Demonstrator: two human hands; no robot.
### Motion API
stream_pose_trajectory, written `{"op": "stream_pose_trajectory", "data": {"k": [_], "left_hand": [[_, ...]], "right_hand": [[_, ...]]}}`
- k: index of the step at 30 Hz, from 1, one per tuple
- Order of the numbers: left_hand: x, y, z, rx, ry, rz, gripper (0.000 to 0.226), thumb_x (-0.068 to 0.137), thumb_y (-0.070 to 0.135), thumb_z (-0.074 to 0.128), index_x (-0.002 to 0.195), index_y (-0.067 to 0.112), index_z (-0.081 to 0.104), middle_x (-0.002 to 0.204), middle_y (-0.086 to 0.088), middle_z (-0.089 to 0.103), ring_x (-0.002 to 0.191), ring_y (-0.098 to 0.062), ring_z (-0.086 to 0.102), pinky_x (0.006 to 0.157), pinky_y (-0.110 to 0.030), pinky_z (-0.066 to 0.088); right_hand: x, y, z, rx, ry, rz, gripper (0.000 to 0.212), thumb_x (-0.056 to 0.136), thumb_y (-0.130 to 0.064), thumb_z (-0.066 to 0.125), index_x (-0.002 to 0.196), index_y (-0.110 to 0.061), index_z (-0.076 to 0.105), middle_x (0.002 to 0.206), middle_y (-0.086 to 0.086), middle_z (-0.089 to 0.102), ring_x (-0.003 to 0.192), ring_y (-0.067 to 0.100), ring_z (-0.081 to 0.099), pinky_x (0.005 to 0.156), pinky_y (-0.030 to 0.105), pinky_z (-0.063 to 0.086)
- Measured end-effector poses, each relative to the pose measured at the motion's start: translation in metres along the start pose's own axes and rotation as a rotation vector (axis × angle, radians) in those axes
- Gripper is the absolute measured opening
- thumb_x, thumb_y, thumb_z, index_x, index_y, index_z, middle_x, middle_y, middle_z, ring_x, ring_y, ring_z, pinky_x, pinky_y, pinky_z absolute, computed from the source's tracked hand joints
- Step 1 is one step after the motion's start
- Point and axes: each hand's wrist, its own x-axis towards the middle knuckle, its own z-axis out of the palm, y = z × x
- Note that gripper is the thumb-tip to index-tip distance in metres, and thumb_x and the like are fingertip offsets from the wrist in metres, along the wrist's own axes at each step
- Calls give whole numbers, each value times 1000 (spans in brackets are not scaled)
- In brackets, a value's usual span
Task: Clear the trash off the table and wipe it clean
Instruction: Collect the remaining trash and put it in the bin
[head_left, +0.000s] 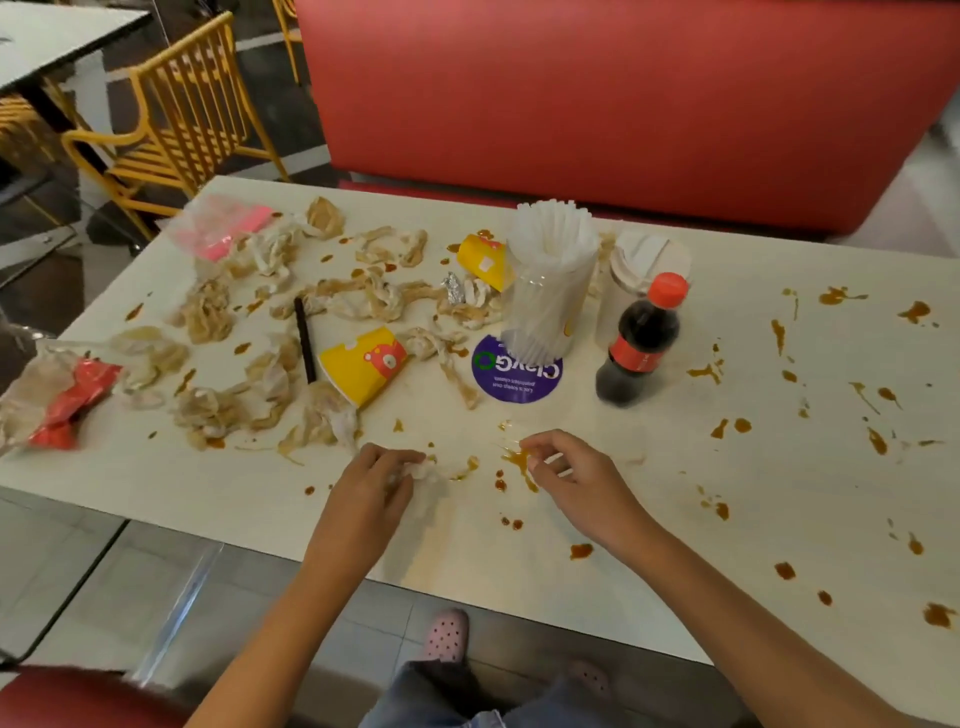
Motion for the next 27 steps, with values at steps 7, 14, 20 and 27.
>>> {"op": "stream_pose_trajectory", "data": {"k": [7, 14, 20, 27], "left_hand": [[14, -62, -59, 5, 67, -42, 20, 83, 4, 66, 102, 11, 68, 80, -7, 54, 62, -4, 45, 63, -5, 36], [42, -102, -70, 39, 14, -31, 20, 85, 10, 64, 104, 8, 70, 86, -12, 61, 82, -28, 54, 69, -29, 39], [67, -114, -60, 117, 24, 2, 16, 82, 9, 68, 97, 9, 72, 111, -18, 57, 104, -37, 51, 78, -34, 40], [75, -117, -36, 307, -196, 36, 21, 74, 12, 75, 93, 8, 69, 116, -24, 56, 110, -46, 49, 91, -48, 39]], "right_hand": [[39, -28, 98, -352, -110, -261, 32, 94, -16, 50, 126, -20, 52, 126, -5, 45, 110, 10, 43, 90, 24, 40], [54, -27, 143, -598, -180, -280, 39, 93, -8, 47, 130, -18, 51, 132, -1, 46, 116, 19, 39, 84, 29, 43], [57, -24, 136, -583, -80, -290, 35, 90, -3, 51, 122, -12, 58, 118, 3, 56, 105, 21, 45, 82, 29, 43], [52, -35, 103, -512, 180, -240, 28, 88, -12, 59, 116, -13, 61, 113, -1, 57, 101, 18, 48, 76, 17, 35]]}}
